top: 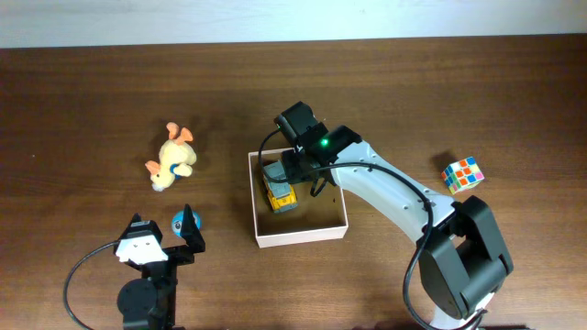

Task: Pack container
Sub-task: 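Lower the truck into the box with the right gripper, then open the right gripper to release the truck in the box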

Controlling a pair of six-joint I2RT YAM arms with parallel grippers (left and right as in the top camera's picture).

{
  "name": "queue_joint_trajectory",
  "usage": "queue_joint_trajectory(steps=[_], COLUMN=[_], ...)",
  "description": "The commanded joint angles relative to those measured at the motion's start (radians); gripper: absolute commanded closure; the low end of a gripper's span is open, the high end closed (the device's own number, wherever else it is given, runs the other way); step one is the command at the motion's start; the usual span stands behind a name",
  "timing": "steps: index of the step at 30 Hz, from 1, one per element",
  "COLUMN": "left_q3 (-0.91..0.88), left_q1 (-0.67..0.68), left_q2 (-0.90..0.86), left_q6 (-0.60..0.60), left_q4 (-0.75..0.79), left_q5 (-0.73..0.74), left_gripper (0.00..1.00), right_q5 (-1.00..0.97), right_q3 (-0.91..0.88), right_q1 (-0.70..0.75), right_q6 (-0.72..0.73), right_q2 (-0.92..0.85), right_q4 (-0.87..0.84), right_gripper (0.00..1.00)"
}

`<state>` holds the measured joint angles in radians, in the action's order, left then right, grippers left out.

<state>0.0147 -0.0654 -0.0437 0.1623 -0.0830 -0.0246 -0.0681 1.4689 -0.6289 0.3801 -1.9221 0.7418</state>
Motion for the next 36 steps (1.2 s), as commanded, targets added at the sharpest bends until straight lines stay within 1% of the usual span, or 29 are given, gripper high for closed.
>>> queue_joint_trajectory(steps=[1, 7, 16, 27, 36], left_q3=[-0.006, -0.006, -0.006, -0.006, -0.006], left_q1=[-0.006, -0.006, -0.006, -0.006, -0.006], left_q2=[0.007, 0.007, 0.007, 0.007, 0.008], left_q6=[0.005, 0.005, 0.005, 0.005, 0.005], left_q4=[0.0, 0.0, 0.0, 0.0, 0.0], left_q5=[0.014, 0.014, 0.014, 0.014, 0.014], left_gripper=[0.01, 0.01, 0.01, 0.01, 0.01], right_q5=[-0.023, -0.023, -0.01, 0.116, 0.166], right_q3=[-0.032, -0.056, -0.059, -0.059, -0.059], right_q1=[0.002, 0.002, 0.001, 0.0, 0.0], right_q6=[-0.01, -0.01, -0.009, -0.01, -0.01], right_q2=[-0.058, -0.101, -0.101, -0.101, -0.101], right_q4=[-0.01, -0.035, -0.051, -0.091, -0.107], right_gripper=[0.53, 0.53, 0.53, 0.53, 0.53])
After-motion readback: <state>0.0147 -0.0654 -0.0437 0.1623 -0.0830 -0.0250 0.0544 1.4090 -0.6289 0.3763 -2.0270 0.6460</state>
